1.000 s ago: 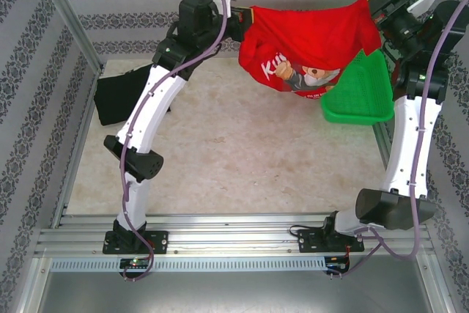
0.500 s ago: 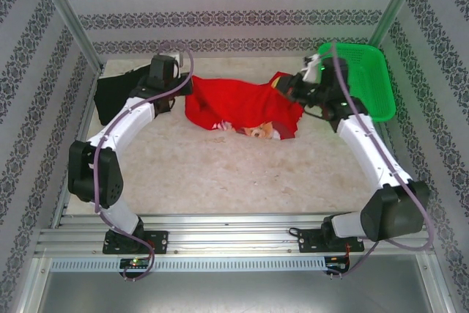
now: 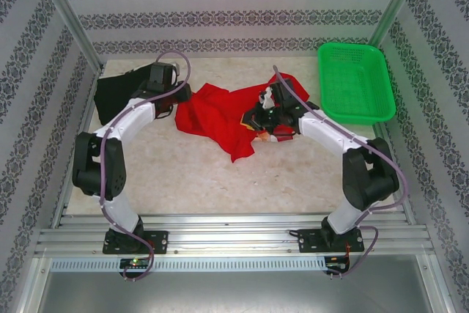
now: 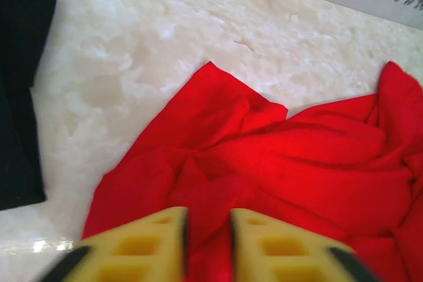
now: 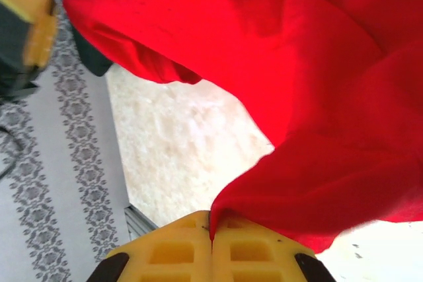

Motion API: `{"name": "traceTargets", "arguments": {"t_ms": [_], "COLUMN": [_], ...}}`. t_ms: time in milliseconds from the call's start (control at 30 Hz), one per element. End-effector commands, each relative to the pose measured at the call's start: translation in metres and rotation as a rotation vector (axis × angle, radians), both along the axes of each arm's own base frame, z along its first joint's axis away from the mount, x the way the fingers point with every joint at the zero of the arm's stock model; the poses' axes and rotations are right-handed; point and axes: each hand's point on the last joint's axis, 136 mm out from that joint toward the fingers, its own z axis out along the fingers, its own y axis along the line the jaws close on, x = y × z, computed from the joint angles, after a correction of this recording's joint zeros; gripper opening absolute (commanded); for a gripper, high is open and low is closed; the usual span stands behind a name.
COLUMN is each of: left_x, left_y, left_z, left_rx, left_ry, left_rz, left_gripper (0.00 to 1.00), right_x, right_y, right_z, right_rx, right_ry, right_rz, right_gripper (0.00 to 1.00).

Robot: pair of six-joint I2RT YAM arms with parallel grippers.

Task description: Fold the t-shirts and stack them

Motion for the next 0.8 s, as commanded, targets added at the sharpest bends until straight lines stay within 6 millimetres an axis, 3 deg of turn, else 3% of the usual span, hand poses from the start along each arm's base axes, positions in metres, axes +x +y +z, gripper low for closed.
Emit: {"name": "traceTargets", "arguments": {"t_ms": [0, 100, 200, 333, 400, 500, 767], "left_x": [0.002, -0.008, -0.04, -0.098, -0.128, -0.163, -0.221], "left_y": [-0.01, -0.031, -0.07, -0.125, -0.144, -0.162, -0.2], "left_z": [0.012, 0.027, 0.041, 0.044, 0.035, 0.016, -0.035], "left_rx": [-0.068, -0.1, -0.063, -0.094, -0.073, -0.034, -0.113], "left_ry": [0.026, 0.055, 0.071, 0.11, 0.139, 0.202, 0.391], "left_rz": [-0.013, -0.057, -0.168, -0.32, -0.376, -0.434, -0.448], "left_gripper": [0.52, 0.68, 0.76, 0.91, 0.92, 0.93, 0.92], "right_x": [0.001, 0.004, 0.005, 0.006, 0.007, 0.005, -0.013], "right_y": [-0.014, -0.028, -0.037, -0.052, -0.068, -0.087, -0.133], "right_z": [-0.02, -0.041, -0.054, -0.056, -0.054, -0.044, 0.001], "right_rx": [-0.069, -0.081, -0.114, -0.138, -0.149, -0.151, -0.207], "right_ry": [0.078, 0.124, 0.141, 0.133, 0.12, 0.091, -0.11], "right_rz": [-0.059, -0.123, -0.144, -0.16, -0.189, -0.193, -0.184], "right_gripper": [0.0, 0.0, 0.0, 0.21, 0.37, 0.48, 0.85]}}
